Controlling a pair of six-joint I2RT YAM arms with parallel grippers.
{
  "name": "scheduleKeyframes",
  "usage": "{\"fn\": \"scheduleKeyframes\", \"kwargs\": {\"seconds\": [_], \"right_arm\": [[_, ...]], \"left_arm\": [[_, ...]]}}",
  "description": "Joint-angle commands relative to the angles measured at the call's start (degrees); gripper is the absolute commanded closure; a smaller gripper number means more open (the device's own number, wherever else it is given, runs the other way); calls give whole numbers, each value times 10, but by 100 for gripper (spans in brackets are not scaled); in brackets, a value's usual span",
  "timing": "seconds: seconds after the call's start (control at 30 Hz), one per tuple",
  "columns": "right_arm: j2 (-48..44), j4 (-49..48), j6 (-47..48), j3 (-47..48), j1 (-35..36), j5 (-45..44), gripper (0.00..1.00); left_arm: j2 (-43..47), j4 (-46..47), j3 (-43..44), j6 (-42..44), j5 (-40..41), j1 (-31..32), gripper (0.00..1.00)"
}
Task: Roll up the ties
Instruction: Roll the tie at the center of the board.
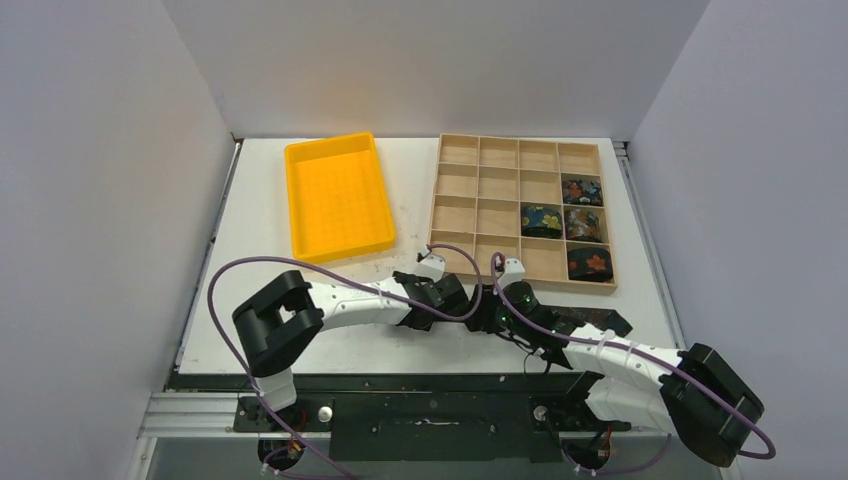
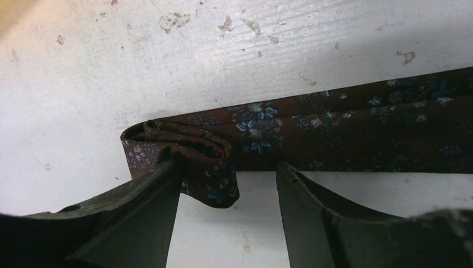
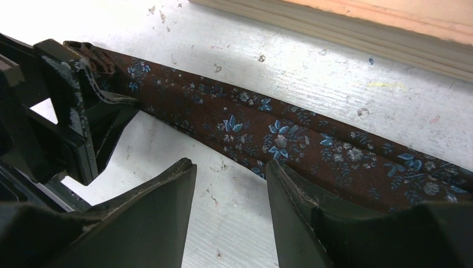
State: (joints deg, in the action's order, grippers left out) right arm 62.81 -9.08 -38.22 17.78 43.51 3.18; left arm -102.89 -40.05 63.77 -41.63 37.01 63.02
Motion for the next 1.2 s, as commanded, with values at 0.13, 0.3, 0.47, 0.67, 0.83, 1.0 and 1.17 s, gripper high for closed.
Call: {"fn": "scheduleKeyframes", "kwargs": {"seconds": [0.13, 0.3, 0.47, 0.67, 0.83, 1.0, 1.17], "right_arm": [[-33, 21, 8, 38, -8, -16, 35], [-34, 24, 4, 55, -11, -6, 22], [-17, -26, -37, 57, -11, 31, 19], [61, -106, -92, 81, -4, 94, 17], [143, -157, -115, 110, 18, 98, 19], [207, -142, -107, 168, 54, 67, 19], [246, -127, -106, 206, 59, 61, 20]], "left_arm": [[94, 29, -23, -14, -21, -6, 31], [150, 38, -41, -13, -39, -17, 28], [263, 65, -92, -17, -70, -46, 27], [497, 243, -305, -46, -156, -165, 22], [657, 342, -458, -96, -248, -282, 11], [698, 390, -515, -130, -341, -374, 14], [663, 425, -522, -143, -391, -416, 17]]}}
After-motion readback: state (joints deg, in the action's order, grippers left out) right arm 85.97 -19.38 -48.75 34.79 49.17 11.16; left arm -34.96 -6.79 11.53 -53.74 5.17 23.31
